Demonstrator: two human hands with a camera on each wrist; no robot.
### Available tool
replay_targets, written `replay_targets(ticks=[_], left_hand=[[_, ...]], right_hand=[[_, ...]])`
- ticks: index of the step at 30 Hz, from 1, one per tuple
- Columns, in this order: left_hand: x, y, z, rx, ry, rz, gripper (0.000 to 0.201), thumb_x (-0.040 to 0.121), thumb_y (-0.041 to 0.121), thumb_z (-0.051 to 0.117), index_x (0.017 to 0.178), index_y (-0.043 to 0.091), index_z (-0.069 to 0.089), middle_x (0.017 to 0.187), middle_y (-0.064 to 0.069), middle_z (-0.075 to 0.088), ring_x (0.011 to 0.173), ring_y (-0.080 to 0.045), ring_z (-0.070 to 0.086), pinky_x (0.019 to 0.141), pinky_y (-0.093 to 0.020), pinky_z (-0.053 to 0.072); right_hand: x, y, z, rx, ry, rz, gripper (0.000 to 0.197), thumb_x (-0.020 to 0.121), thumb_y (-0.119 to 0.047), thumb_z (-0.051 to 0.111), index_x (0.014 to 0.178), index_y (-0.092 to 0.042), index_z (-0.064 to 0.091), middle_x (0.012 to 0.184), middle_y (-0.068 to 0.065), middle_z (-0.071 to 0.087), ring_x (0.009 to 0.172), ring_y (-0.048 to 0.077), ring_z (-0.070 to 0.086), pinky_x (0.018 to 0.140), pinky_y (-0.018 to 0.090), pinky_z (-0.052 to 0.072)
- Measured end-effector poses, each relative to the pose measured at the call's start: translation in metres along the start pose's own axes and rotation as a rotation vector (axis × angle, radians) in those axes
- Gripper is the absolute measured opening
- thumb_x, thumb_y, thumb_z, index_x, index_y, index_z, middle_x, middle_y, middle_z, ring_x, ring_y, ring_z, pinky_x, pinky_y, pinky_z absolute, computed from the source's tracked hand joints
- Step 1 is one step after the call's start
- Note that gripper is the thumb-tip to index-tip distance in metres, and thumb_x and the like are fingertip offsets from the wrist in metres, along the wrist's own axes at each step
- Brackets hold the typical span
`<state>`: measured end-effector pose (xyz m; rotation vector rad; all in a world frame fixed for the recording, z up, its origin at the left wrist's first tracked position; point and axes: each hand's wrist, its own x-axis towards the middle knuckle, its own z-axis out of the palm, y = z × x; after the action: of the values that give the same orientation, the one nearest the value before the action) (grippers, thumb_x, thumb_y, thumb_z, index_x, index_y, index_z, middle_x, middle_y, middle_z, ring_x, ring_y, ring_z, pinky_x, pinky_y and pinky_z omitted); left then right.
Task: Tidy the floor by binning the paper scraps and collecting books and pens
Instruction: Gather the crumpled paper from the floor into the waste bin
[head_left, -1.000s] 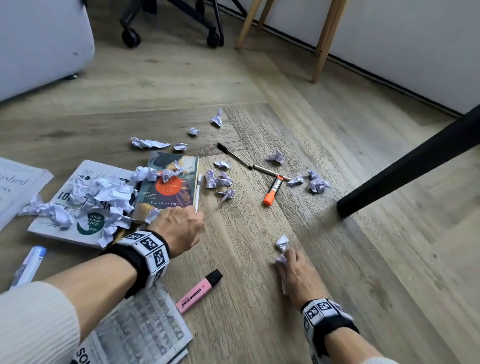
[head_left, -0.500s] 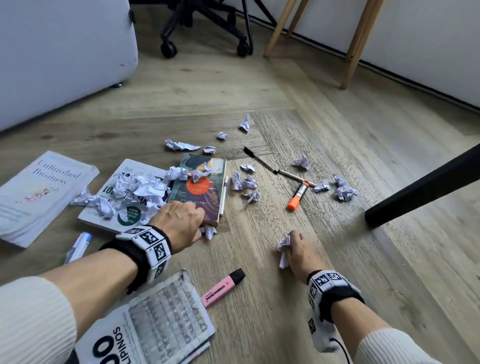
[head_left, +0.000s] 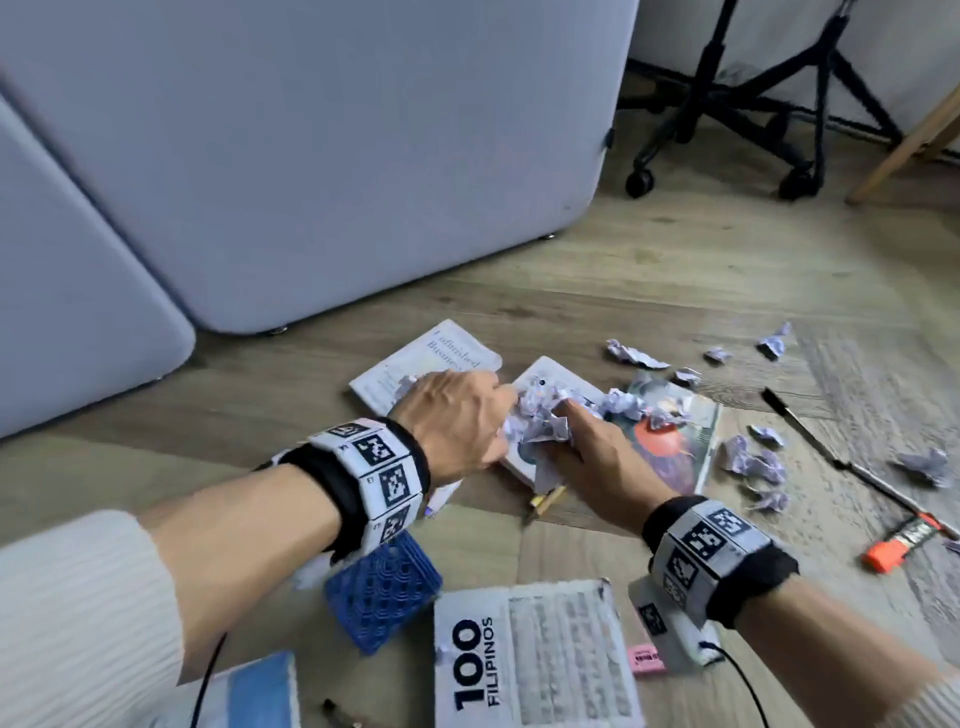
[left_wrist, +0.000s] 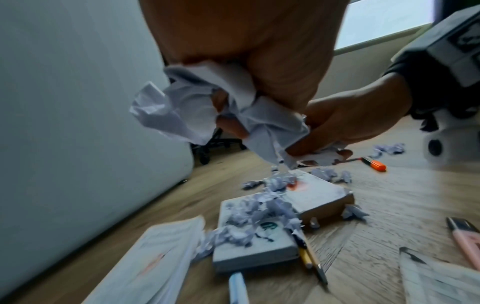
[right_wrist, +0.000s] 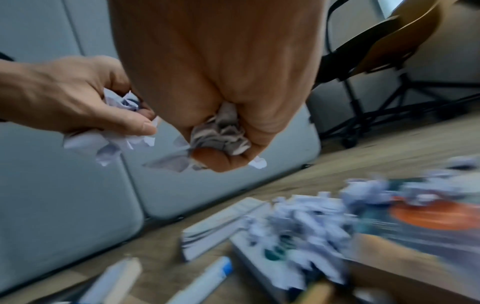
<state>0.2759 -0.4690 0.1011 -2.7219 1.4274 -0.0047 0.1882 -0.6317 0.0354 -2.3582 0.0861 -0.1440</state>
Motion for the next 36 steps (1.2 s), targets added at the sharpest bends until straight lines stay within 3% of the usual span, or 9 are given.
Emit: replay_targets(ticks=[2, 5, 9, 16, 21, 26, 30, 33, 36], left_hand=[[-0.035, -0.038, -0.007, -0.052, -0.001, -0.129, 0.015, 0.082, 0.028, 0.051, 0.091, 0.018, 0.057, 0.092, -0.004, 0.059, 0.083, -0.030, 0.059, 0.063, -0.030, 0.038], [-0.102, -0.084, -0.014, -0.059, -0.014, -0.319, 0.007, 0.080, 0.029, 0.051, 0.081, 0.022, 0.052, 0.078, 0.002, 0.047, 0.068, -0.026, 0.047, 0.065, -0.037, 0.049], [-0.195, -0.122, -0.029, 0.085, 0.013, -0.427, 0.013, 0.079, 0.027, 0.051, 0.073, 0.023, 0.040, 0.072, 0.003, 0.036, 0.061, -0.025, 0.037, 0.055, -0.033, 0.038], [-0.370, -0.129, -0.083, 0.080, 0.082, -0.830, 0.022, 0.070, 0.032, 0.045, 0.072, 0.013, 0.056, 0.067, 0.002, 0.048, 0.063, -0.029, 0.049, 0.056, -0.035, 0.045], [-0.475, -0.121, -0.117, 0.127, -0.027, -1.090, 0.017, 0.075, 0.031, 0.055, 0.070, 0.016, 0.049, 0.068, -0.001, 0.053, 0.065, -0.025, 0.047, 0.060, -0.034, 0.045], [-0.525, -0.117, -0.106, -0.004, 0.169, -1.508, 0.019, 0.082, 0.023, 0.064, 0.068, 0.014, 0.054, 0.062, -0.002, 0.054, 0.068, -0.027, 0.049, 0.060, -0.027, 0.033], [-0.549, -0.115, -0.067, -0.257, 0.216, -1.648, 0.021, 0.095, 0.027, 0.049, 0.085, 0.009, 0.057, 0.094, -0.009, 0.068, 0.084, -0.026, 0.058, 0.068, -0.028, 0.042], [-0.553, -0.117, -0.051, -0.464, 0.316, -1.660, 0.058, 0.100, 0.045, 0.024, 0.116, 0.002, 0.059, 0.118, -0.012, 0.063, 0.102, -0.019, 0.055, 0.096, -0.023, 0.040], [-0.565, -0.122, -0.044, -0.599, 0.393, -1.838, 0.065, 0.101, 0.052, 0.011, 0.136, 0.013, 0.050, 0.140, -0.012, 0.050, 0.127, -0.023, 0.048, 0.107, -0.028, 0.035]], right_hand=[[0.026, -0.035, 0.023, 0.024, -0.059, -0.089, 0.020, 0.090, -0.012, 0.063, 0.088, -0.017, 0.044, 0.059, -0.023, 0.046, 0.060, -0.013, 0.047, 0.057, 0.013, 0.032], [0.050, -0.091, 0.060, 0.058, -0.176, -0.189, 0.014, 0.093, -0.012, 0.059, 0.092, -0.013, 0.044, 0.053, -0.021, 0.048, 0.055, -0.002, 0.049, 0.052, 0.012, 0.034], [0.056, -0.178, 0.116, 0.223, -0.309, -0.363, 0.014, 0.097, -0.017, 0.053, 0.089, -0.007, 0.045, 0.058, -0.012, 0.061, 0.046, 0.003, 0.053, 0.044, 0.011, 0.037], [0.008, -0.322, 0.210, 0.449, -0.559, -0.607, 0.008, 0.094, -0.016, 0.048, 0.087, -0.012, 0.047, 0.067, -0.001, 0.071, 0.058, 0.022, 0.061, 0.054, 0.038, 0.052], [-0.047, -0.418, 0.252, 0.522, -0.594, -0.796, 0.011, 0.091, -0.023, 0.046, 0.086, -0.015, 0.039, 0.071, 0.004, 0.065, 0.063, 0.031, 0.056, 0.058, 0.043, 0.047], [-0.081, -0.455, 0.278, 0.429, -0.649, -1.029, 0.010, 0.091, -0.015, 0.050, 0.089, -0.015, 0.040, 0.077, 0.004, 0.054, 0.069, 0.030, 0.047, 0.061, 0.032, 0.032], [-0.080, -0.463, 0.298, 0.301, -0.771, -1.228, 0.038, 0.084, -0.015, 0.048, 0.122, -0.015, 0.050, 0.114, 0.007, 0.064, 0.106, 0.028, 0.058, 0.085, 0.039, 0.050], [-0.078, -0.479, 0.315, 0.157, -0.809, -1.296, 0.047, 0.089, -0.020, 0.052, 0.134, -0.011, 0.040, 0.123, 0.011, 0.053, 0.113, 0.028, 0.052, 0.096, 0.032, 0.040], [-0.082, -0.489, 0.329, 0.073, -1.075, -1.203, 0.056, 0.095, -0.027, 0.052, 0.144, -0.012, 0.030, 0.138, 0.012, 0.042, 0.128, 0.022, 0.042, 0.104, 0.026, 0.030]])
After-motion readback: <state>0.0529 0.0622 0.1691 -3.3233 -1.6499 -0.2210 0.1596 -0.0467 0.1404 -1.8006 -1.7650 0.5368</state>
